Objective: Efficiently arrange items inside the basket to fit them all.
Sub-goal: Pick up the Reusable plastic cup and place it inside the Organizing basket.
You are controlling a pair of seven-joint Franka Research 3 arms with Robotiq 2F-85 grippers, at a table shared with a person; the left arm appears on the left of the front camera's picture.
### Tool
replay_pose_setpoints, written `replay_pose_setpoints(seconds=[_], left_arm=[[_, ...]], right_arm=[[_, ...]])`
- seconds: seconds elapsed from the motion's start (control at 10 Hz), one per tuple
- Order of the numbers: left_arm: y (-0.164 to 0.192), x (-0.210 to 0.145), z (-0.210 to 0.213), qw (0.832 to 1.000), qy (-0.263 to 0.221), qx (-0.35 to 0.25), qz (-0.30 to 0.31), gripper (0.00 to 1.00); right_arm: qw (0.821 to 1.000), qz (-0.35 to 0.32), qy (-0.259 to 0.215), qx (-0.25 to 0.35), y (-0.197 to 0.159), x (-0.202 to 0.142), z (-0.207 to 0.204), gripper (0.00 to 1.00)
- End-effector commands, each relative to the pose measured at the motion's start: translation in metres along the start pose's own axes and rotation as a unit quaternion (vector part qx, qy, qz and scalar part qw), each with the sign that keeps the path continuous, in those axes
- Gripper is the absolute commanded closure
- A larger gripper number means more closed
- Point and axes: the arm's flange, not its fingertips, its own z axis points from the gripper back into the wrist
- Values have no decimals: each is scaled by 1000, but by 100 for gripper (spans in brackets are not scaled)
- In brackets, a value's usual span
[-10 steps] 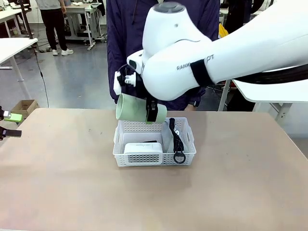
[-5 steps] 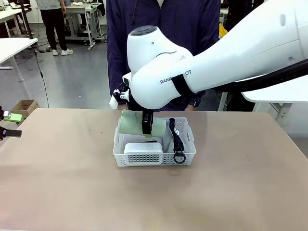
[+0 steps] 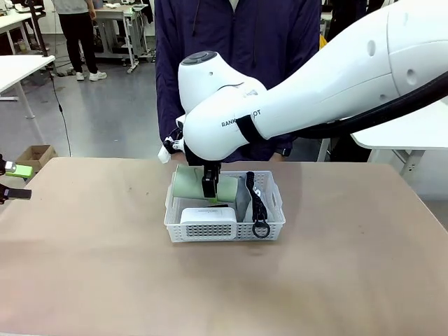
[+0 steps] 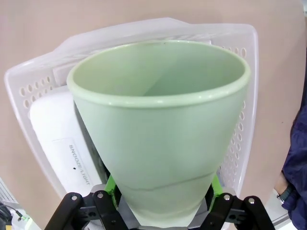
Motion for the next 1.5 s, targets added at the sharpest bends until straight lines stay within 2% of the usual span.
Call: replay_pose_setpoints(seconds=[0.0,1.4], left_arm=[[-3,-6,1,1000,2,1,1,0],[-3,-6,1,1000,2,1,1,0]], right_arm=[[999,-21,24,-25,-4,9,-3,18],[997,-40,62,1,-23,13,-45,18]])
